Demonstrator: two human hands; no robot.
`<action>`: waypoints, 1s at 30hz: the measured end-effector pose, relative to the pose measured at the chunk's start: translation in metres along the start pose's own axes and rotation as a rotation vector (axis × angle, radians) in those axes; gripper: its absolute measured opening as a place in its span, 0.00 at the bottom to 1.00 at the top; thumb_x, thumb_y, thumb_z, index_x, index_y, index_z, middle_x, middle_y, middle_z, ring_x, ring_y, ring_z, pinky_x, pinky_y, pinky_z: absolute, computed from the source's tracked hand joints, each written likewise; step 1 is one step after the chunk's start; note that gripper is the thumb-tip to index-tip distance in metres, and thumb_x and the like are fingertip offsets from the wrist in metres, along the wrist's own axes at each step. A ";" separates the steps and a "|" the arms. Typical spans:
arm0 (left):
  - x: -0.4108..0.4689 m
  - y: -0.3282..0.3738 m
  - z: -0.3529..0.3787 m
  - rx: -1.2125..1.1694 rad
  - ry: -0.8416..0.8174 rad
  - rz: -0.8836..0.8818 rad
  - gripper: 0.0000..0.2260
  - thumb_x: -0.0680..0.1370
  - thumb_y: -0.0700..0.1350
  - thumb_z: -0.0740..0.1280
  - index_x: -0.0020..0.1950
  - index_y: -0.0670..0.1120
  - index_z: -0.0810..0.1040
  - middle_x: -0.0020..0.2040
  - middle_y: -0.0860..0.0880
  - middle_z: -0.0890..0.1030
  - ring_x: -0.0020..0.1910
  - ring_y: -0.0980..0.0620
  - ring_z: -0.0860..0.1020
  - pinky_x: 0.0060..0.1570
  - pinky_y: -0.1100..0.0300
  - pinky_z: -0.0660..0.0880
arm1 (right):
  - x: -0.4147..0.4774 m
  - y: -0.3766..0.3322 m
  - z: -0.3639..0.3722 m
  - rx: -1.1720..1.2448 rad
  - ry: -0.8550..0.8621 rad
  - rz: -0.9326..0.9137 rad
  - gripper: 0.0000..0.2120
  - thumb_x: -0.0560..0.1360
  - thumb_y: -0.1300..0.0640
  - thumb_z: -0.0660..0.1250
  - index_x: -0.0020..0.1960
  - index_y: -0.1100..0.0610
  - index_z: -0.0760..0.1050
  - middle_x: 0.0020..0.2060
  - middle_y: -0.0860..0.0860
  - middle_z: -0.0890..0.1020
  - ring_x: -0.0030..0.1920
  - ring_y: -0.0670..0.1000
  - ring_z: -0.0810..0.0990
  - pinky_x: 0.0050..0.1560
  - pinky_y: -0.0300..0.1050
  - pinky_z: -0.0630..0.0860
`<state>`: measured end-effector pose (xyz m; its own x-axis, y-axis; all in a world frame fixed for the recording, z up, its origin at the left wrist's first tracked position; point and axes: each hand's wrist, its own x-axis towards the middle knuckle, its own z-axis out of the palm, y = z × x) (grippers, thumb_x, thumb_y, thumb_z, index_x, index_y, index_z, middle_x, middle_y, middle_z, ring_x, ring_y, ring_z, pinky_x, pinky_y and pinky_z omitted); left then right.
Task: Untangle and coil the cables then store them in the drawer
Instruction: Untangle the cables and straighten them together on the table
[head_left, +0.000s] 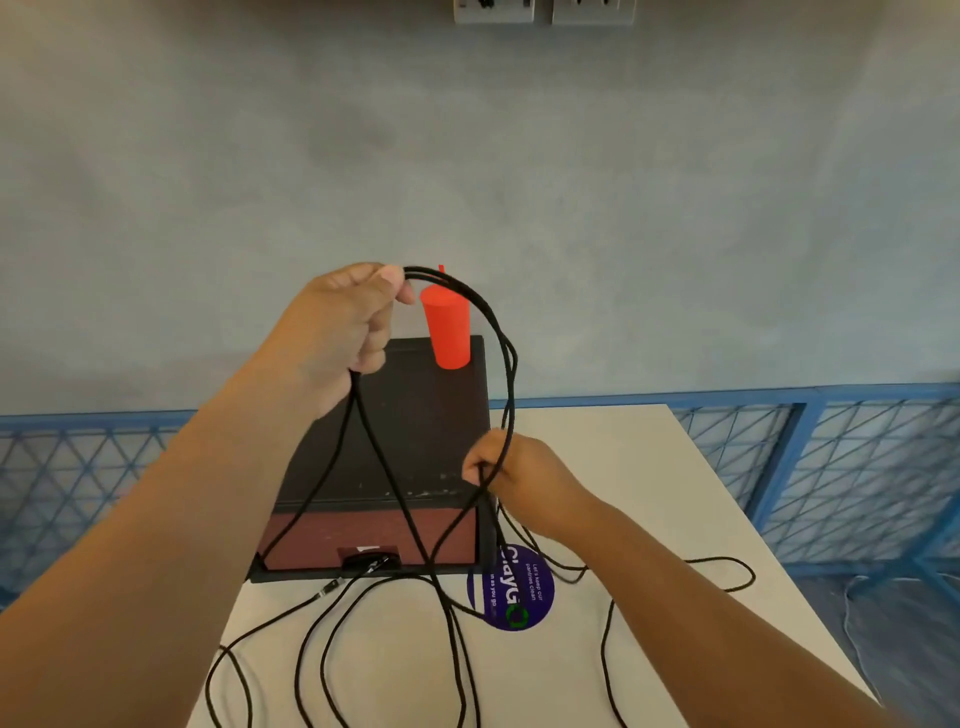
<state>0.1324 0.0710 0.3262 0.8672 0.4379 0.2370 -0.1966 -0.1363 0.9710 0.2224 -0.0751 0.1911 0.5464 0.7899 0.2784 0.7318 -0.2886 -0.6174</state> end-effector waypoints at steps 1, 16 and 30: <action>0.001 0.004 -0.006 -0.036 0.029 0.009 0.14 0.81 0.44 0.56 0.36 0.45 0.71 0.20 0.57 0.61 0.20 0.59 0.56 0.20 0.70 0.54 | -0.003 0.010 -0.001 0.020 0.003 0.092 0.08 0.77 0.62 0.61 0.49 0.60 0.79 0.47 0.53 0.80 0.48 0.51 0.78 0.54 0.45 0.74; 0.007 0.004 -0.044 -0.159 0.234 0.008 0.13 0.81 0.46 0.57 0.37 0.47 0.71 0.20 0.57 0.61 0.18 0.60 0.58 0.18 0.68 0.55 | -0.098 0.176 -0.042 -0.469 0.038 1.071 0.14 0.79 0.63 0.54 0.63 0.61 0.70 0.59 0.57 0.76 0.61 0.56 0.74 0.60 0.48 0.72; 0.001 0.000 -0.012 0.038 0.107 0.014 0.14 0.81 0.44 0.57 0.36 0.45 0.71 0.20 0.57 0.61 0.19 0.59 0.57 0.19 0.71 0.55 | -0.009 0.053 -0.093 0.564 0.550 0.552 0.13 0.78 0.56 0.58 0.61 0.54 0.75 0.58 0.54 0.79 0.50 0.49 0.78 0.53 0.42 0.71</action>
<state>0.1281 0.0825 0.3271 0.8104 0.5277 0.2545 -0.1888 -0.1759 0.9661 0.2946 -0.1476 0.2240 0.9748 0.2147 0.0597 0.0886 -0.1275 -0.9879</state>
